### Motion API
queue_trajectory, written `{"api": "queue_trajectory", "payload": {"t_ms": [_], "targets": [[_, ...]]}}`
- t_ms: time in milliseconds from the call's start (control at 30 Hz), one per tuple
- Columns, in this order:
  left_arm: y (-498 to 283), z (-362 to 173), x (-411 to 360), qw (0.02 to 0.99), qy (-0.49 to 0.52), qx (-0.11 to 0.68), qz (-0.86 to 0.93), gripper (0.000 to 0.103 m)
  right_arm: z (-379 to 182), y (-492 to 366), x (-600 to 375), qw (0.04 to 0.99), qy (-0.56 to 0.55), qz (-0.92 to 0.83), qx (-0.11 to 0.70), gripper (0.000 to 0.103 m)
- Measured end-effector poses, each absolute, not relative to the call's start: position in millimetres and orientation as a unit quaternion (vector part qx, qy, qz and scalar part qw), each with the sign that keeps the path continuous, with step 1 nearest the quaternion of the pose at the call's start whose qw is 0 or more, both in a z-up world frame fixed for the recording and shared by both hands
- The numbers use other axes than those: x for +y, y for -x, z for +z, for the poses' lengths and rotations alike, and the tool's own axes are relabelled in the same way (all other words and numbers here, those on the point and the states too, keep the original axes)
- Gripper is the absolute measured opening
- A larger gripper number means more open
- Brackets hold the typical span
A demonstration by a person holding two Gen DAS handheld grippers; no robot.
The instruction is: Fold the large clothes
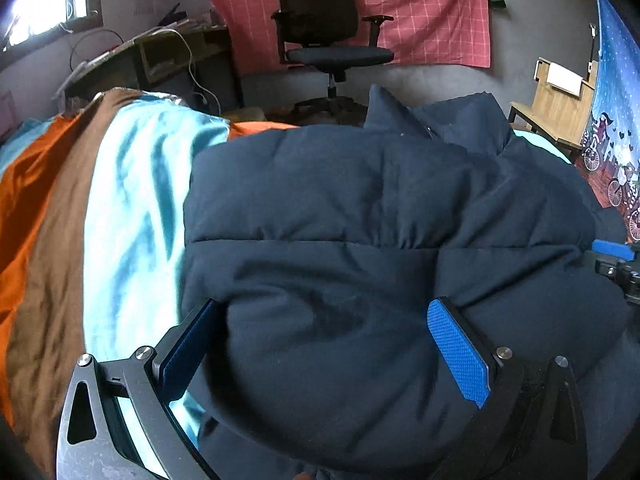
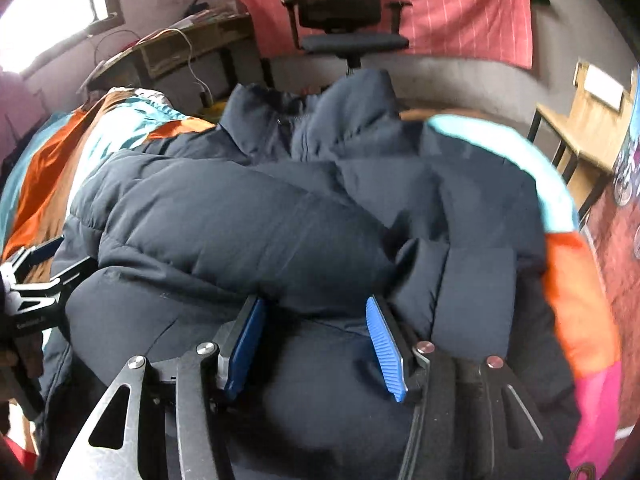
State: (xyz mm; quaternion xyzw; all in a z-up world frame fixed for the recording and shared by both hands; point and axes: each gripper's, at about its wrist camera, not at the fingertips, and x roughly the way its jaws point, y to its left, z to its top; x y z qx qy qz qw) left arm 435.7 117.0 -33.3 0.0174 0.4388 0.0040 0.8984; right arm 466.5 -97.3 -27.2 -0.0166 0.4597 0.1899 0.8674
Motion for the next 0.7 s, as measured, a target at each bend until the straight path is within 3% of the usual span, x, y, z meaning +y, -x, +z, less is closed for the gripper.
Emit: {"api": "queue_trajectory", "payload": {"t_ms": [700], "targets": [[-452,-65,118,0.893,-0.004,0.45,-0.01,0.103,-60,-480,-91,0.855,0.026,0.189,0.482,0.05]]}}
